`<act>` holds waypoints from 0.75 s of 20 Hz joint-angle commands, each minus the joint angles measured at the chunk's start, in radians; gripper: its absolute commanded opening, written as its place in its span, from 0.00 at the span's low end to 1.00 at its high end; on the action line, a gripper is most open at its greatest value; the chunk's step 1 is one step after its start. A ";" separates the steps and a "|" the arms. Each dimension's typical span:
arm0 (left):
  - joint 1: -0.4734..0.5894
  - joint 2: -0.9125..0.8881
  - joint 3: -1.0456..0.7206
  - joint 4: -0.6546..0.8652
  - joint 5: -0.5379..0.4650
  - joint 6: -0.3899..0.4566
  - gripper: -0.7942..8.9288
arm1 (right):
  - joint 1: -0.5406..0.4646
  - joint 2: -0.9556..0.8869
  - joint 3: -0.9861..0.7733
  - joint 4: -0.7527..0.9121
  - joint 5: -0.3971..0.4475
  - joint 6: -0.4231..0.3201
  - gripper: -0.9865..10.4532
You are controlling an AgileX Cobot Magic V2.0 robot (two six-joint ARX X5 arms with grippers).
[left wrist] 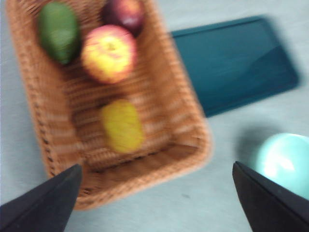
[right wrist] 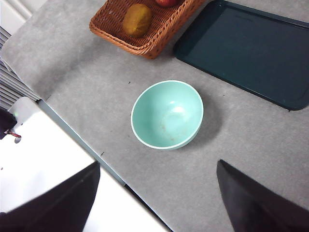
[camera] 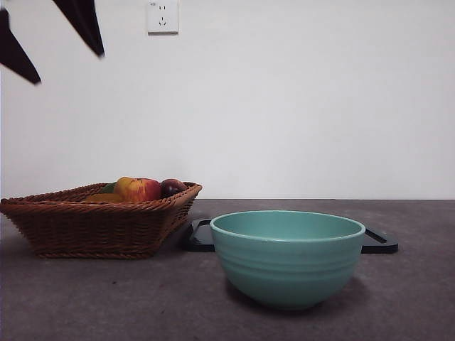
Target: Pick up the wifruite, put it on the bowl, pick up the plate, put it on desk
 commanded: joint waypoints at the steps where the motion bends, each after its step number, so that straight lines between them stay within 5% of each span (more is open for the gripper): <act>1: -0.009 0.097 0.026 0.031 -0.019 -0.001 0.59 | 0.005 0.006 0.020 0.006 -0.002 0.001 0.42; 15: -0.021 0.487 0.026 0.240 -0.116 -0.002 0.59 | 0.005 0.006 0.020 0.007 -0.002 0.001 0.42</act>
